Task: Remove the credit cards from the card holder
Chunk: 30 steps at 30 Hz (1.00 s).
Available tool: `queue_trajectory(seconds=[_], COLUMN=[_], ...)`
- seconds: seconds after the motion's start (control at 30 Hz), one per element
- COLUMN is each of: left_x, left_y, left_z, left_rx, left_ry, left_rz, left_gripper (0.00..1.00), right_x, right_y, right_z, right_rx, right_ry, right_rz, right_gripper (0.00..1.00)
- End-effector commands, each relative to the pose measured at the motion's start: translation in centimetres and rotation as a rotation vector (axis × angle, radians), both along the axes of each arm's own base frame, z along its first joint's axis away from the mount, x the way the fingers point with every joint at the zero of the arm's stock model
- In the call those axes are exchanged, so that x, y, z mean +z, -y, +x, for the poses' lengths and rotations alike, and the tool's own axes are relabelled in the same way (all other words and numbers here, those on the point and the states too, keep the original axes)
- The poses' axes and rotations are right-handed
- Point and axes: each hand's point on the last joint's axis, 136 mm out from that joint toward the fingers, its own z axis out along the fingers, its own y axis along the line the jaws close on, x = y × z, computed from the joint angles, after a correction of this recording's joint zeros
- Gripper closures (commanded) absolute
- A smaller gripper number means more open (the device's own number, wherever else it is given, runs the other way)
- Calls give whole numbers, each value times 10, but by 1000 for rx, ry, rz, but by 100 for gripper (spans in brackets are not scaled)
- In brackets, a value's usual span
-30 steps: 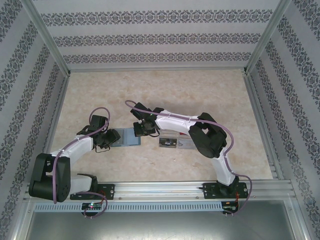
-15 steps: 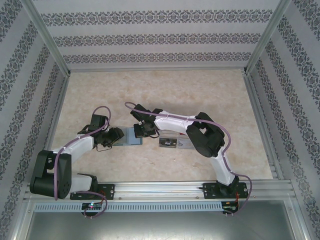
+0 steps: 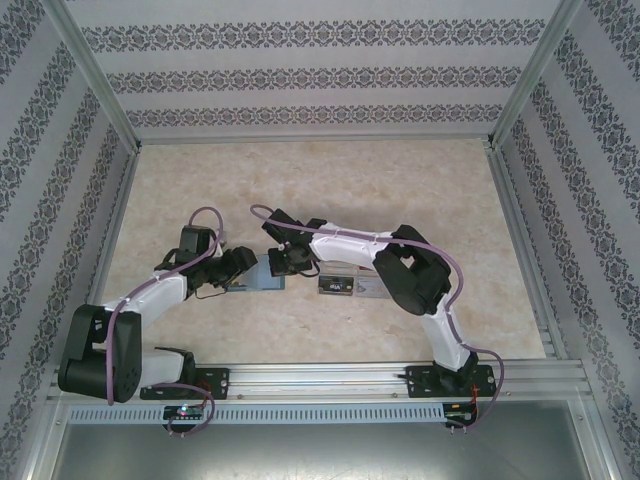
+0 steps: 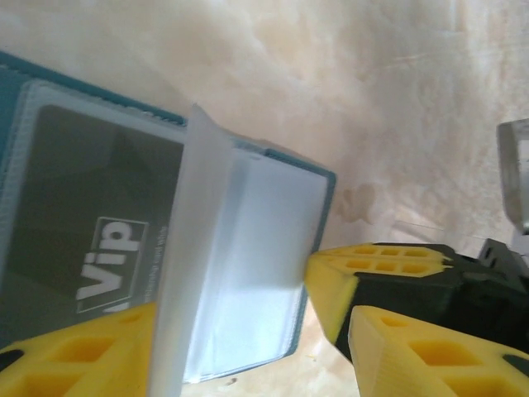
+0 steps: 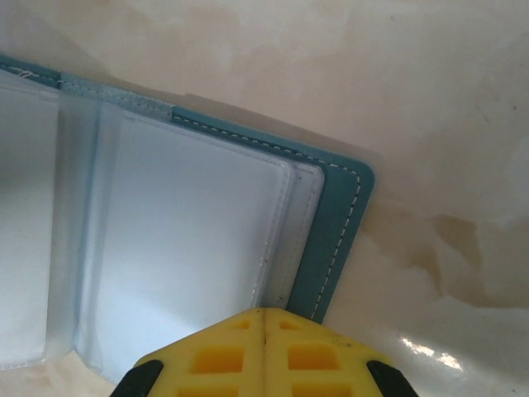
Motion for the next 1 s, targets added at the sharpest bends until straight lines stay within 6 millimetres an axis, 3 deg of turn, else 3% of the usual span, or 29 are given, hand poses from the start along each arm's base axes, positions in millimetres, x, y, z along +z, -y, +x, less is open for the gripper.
queue_trajectory(seconds=[0.0,0.23,0.5,0.73,0.97], left_x=[9,0,-7,6,5], left_y=[16,38,46,24,-31], left_z=[8,14,10,10,-4], left_rx=[-44,-78,-90,-37,131], left_ry=[41,21,1,27,-10], left_rz=[-51,-55,-33,68,188], left_gripper=[41,43,43,46,64], right_x=[23,47,53,56,64], right_y=[11,28,32,20,-15], right_z=[1,1,0,2,1], right_rx=[-27,-65,-76,-58,2], right_ry=[51,108,120,115,82], right_rz=[1,10,18,50,161], right_gripper=[100,100,100,100,95])
